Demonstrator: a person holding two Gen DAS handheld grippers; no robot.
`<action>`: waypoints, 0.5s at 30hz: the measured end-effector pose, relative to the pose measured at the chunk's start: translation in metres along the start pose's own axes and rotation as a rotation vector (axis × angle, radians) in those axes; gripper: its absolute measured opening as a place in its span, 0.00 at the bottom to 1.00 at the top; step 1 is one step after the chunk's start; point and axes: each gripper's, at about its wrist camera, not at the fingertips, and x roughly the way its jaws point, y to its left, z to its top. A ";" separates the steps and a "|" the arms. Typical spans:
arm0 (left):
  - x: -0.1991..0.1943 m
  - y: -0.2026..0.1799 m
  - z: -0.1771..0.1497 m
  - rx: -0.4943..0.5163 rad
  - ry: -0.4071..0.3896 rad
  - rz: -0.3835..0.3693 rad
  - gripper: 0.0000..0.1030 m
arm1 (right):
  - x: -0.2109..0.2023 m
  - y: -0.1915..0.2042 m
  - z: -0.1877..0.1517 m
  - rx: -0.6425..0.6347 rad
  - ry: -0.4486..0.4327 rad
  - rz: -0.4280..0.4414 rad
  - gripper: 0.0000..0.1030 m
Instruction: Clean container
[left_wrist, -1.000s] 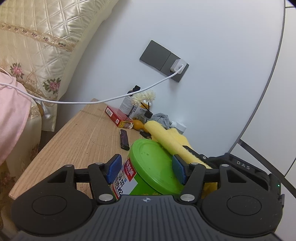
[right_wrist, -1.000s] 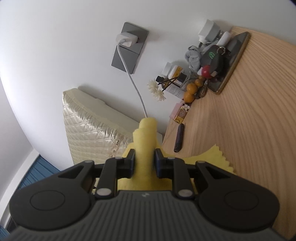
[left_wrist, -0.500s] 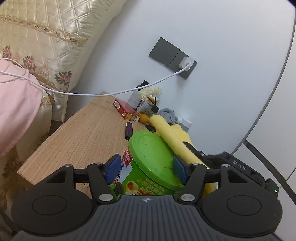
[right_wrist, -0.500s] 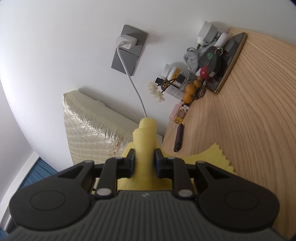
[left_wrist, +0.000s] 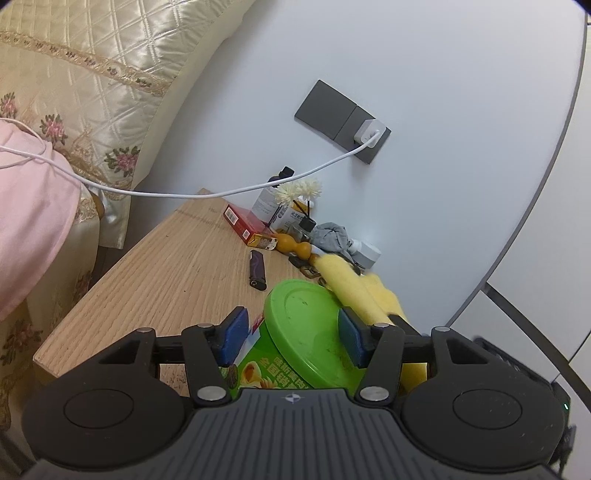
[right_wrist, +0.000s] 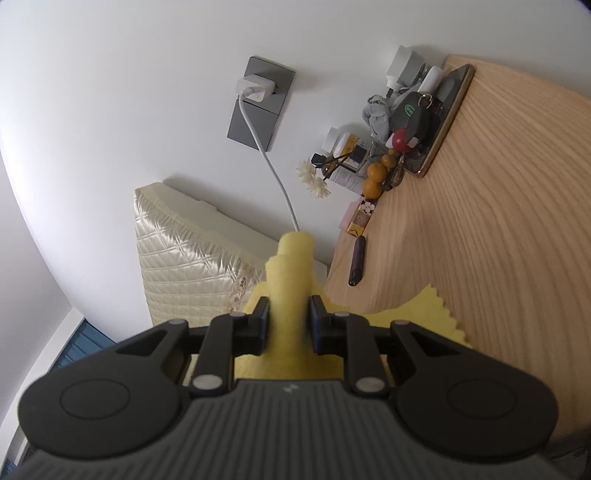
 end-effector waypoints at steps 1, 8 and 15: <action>0.000 0.000 0.000 0.003 -0.002 0.000 0.57 | 0.002 0.000 0.001 0.001 0.001 0.001 0.22; 0.000 -0.001 -0.001 0.013 -0.011 0.001 0.57 | 0.001 0.000 0.000 -0.006 0.000 -0.001 0.22; -0.001 -0.002 -0.002 0.032 -0.017 0.001 0.57 | 0.001 0.001 0.000 -0.013 0.000 -0.003 0.22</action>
